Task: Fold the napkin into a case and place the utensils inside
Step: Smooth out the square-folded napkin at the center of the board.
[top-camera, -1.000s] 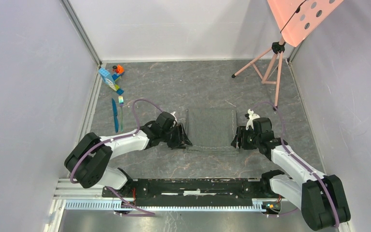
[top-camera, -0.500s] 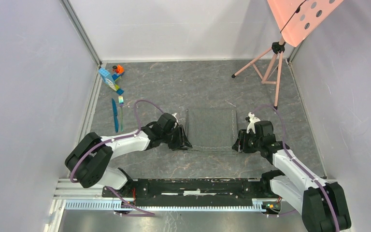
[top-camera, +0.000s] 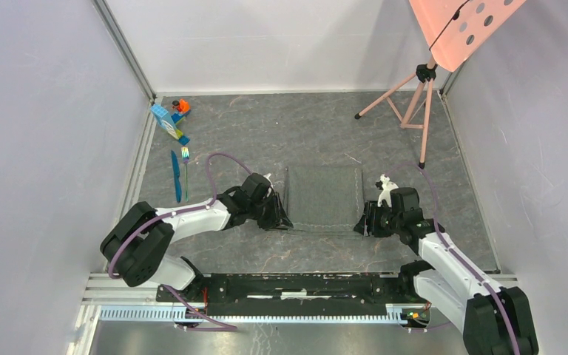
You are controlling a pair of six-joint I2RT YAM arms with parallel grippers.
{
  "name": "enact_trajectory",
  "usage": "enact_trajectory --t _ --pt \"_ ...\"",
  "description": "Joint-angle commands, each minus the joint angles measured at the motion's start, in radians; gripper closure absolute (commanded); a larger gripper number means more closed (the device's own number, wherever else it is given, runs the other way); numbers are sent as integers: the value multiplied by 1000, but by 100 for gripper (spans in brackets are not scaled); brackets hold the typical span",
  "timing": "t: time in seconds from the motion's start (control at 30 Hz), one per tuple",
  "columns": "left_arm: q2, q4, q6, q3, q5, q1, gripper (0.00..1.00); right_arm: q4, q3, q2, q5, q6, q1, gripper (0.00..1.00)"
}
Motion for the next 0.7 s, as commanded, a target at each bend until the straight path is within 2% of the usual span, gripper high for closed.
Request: enact_trajectory --t 0.0,0.1,0.27,0.37,0.57,0.67 --pt "2 -1 3 1 -27 -6 70 -40 7 -43 67 13 -3 42" --pt "1 -10 9 -1 -35 -6 72 -10 6 -72 65 40 -7 40" --pt "0 -9 13 -13 -42 -5 82 21 -16 -2 16 41 -21 52" --pt "-3 -6 13 -22 -48 -4 93 70 -46 -6 -18 66 -27 54" --pt "-13 -10 20 -34 -54 -3 96 68 -42 -30 -22 57 -28 59" --pt "-16 -11 23 -29 -46 -4 97 65 -31 -35 -29 58 -28 70"
